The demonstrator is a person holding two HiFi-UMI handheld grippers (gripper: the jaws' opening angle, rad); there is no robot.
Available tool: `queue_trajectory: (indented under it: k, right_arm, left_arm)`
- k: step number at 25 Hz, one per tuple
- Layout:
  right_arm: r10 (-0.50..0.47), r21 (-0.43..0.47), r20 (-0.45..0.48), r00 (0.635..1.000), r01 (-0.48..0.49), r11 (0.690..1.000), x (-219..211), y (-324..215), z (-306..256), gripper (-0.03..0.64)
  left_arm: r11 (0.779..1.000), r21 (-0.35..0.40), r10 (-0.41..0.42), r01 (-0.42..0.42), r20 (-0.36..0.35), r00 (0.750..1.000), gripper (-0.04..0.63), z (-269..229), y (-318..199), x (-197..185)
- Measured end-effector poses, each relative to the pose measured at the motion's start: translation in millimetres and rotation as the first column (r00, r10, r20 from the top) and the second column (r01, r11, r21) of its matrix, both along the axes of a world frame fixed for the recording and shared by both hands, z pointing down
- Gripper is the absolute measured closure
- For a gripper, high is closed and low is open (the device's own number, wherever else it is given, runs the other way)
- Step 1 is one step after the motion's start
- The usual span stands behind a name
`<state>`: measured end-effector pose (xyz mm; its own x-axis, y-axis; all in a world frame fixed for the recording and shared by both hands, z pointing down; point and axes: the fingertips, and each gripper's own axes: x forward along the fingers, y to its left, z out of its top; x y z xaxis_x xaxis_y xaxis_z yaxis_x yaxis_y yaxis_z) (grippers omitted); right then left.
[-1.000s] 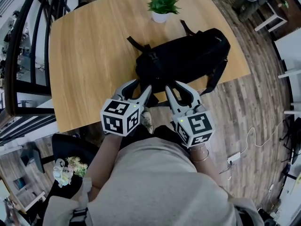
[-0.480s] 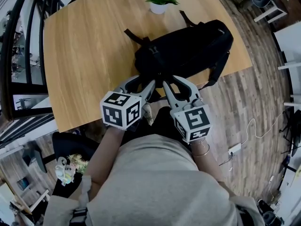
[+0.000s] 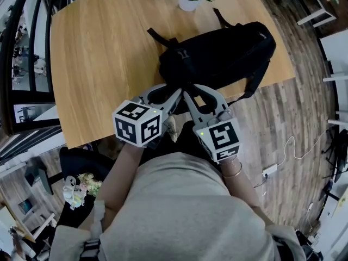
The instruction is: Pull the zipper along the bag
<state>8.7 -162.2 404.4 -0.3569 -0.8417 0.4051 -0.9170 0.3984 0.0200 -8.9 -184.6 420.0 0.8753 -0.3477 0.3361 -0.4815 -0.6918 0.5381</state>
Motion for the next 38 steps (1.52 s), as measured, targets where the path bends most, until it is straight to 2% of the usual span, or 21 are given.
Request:
queue_trajectory:
  k: [3, 12, 22, 25, 29, 32, 35, 38]
  right_arm:
    - [-0.013, -0.034, 0.000, 1.000, 0.013, 0.999, 1.4, 0.4, 6.7, 0.540]
    - [0.002, -0.093, 0.130, 0.992, 0.011, 0.996, 4.9, -6.1, 21.8, 0.537]
    - [0.028, -0.133, 0.174, 0.984, -0.004, 0.991, 7.3, -8.4, 37.2, 0.544]
    - [0.021, -0.125, 0.142, 0.990, -0.003, 0.992, 7.6, -7.8, 38.7, 0.545]
    - [-0.016, -0.090, 0.009, 1.000, 0.017, 0.996, 7.3, -3.0, 32.4, 0.531]
    - [-0.037, -0.050, -0.056, 0.998, 0.035, 0.998, 5.1, -1.3, 27.5, 0.515]
    - [-0.044, -0.049, -0.077, 0.996, 0.040, 0.998, 3.7, 0.4, 29.9, 0.517]
    - [-0.046, -0.064, -0.058, 0.997, 0.043, 0.997, 2.4, 0.9, 34.3, 0.535]
  left_arm:
    - [1.000, 0.002, 0.013, -0.013, -0.011, 1.000, 0.499, -0.1, 0.8, 0.8]
    - [0.999, -0.001, 0.041, -0.041, -0.053, 0.998, 0.505, 0.9, 4.0, 0.1]
    - [0.997, -0.006, 0.072, -0.073, -0.035, 0.997, 0.516, 3.9, 6.3, 3.0]
    - [0.997, -0.002, 0.082, -0.082, -0.028, 0.996, 0.517, 5.7, 7.2, 3.6]
    - [0.996, -0.024, 0.080, -0.081, -0.054, 0.995, 0.517, 5.1, 7.2, 3.9]
    - [0.996, -0.023, 0.087, -0.089, -0.055, 0.995, 0.517, 3.8, 6.7, 3.0]
    - [0.996, -0.025, 0.089, -0.091, -0.052, 0.995, 0.518, 4.6, 6.7, 3.1]
    - [0.995, -0.025, 0.095, -0.096, -0.048, 0.994, 0.523, 4.6, 8.3, 4.7]
